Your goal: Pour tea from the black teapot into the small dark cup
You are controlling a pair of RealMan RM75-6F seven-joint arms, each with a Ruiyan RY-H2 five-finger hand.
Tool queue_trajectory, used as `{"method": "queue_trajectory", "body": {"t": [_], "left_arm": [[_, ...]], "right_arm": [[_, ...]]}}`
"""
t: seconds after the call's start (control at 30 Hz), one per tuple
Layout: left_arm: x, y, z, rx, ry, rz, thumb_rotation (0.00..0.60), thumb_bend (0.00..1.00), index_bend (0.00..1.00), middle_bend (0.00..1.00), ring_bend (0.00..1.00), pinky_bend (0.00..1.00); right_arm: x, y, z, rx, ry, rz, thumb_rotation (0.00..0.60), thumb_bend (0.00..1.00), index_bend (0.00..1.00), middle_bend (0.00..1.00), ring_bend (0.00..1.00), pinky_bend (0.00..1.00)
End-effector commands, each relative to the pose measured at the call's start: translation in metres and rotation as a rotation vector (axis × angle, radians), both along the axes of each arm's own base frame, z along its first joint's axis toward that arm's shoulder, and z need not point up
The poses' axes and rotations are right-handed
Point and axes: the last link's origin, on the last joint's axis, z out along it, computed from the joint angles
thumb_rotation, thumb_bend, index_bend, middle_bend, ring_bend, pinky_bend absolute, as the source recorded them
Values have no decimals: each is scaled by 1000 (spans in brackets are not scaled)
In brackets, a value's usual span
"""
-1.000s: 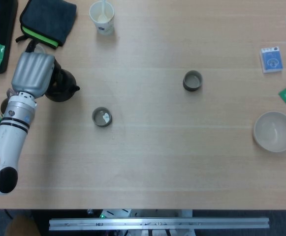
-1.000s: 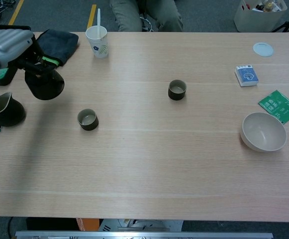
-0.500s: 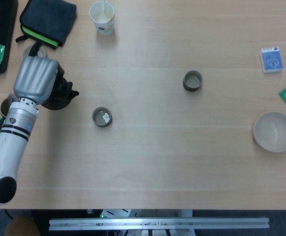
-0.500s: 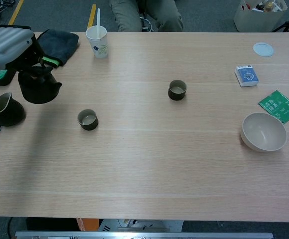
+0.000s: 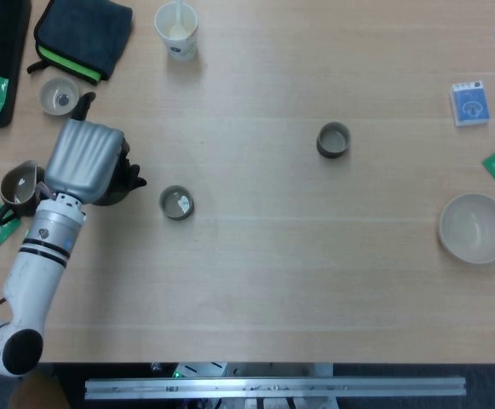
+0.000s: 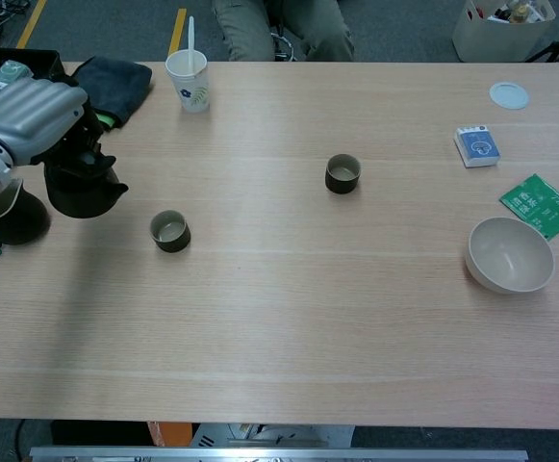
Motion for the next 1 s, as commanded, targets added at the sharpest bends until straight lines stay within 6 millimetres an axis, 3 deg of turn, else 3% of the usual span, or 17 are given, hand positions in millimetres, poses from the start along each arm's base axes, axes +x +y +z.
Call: {"method": "queue_trajectory", "body": {"t": [0.03, 1.0], "left_arm": [[1, -2, -6, -10, 5, -5, 510, 343, 912, 1000, 899, 108], [17, -15, -38, -4, 49, -109, 518, 342, 911, 1000, 899, 108]], "right_arm": [[0, 0, 0, 1, 0, -2, 600, 211, 263, 296, 206, 309], [-7, 0, 3, -4, 3, -23, 600, 210, 263, 296, 206, 309]]}}
